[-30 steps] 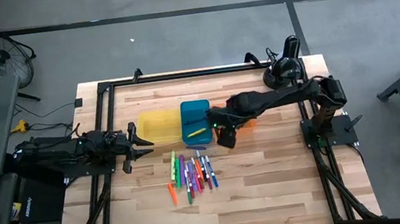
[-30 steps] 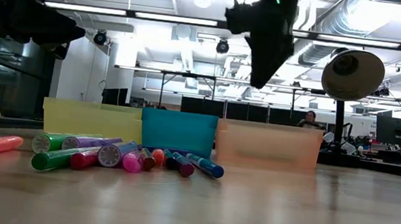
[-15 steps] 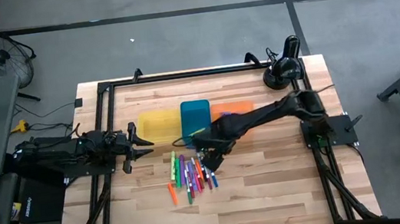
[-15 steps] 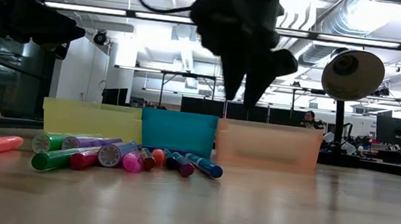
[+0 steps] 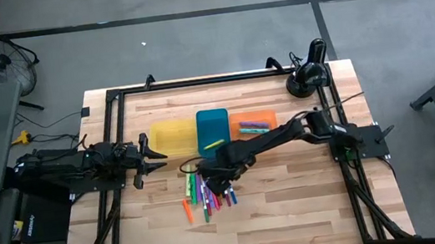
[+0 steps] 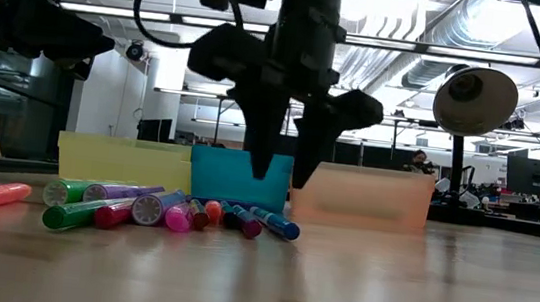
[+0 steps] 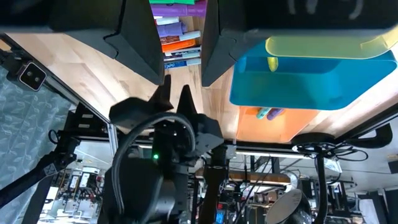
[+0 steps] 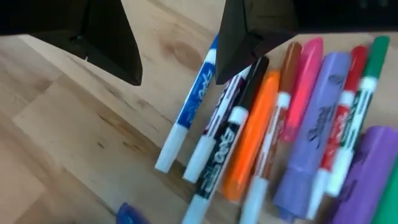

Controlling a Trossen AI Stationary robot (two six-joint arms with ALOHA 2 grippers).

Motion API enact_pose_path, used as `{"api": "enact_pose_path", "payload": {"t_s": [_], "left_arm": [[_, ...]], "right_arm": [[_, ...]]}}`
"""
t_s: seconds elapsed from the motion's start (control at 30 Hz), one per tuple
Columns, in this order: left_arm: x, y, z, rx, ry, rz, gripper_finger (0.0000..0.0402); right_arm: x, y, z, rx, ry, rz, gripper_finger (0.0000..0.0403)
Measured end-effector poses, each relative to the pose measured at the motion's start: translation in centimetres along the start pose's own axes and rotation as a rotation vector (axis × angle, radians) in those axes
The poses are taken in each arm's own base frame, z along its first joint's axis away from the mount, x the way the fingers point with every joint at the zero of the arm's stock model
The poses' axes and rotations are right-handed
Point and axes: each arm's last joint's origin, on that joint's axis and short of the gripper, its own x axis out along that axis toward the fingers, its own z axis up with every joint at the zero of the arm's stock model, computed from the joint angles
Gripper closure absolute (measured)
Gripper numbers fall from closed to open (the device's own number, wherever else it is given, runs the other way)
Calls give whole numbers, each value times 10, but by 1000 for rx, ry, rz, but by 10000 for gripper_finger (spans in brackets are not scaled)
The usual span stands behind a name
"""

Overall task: Pick & Place Markers
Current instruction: Put the blue dry erase marker into the yellow bin

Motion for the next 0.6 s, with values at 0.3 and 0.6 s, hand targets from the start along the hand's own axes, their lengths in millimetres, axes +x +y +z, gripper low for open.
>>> {"api": "enact_pose_path", "payload": {"t_s": [0.3,0.6], "left_arm": [[0,0,0,0,0,0,298],[0,0,0,0,0,0,298]], "right_arm": [[16,6,-5,28,23,5,210],[30,3,-7,37,21,-1,210]]}}
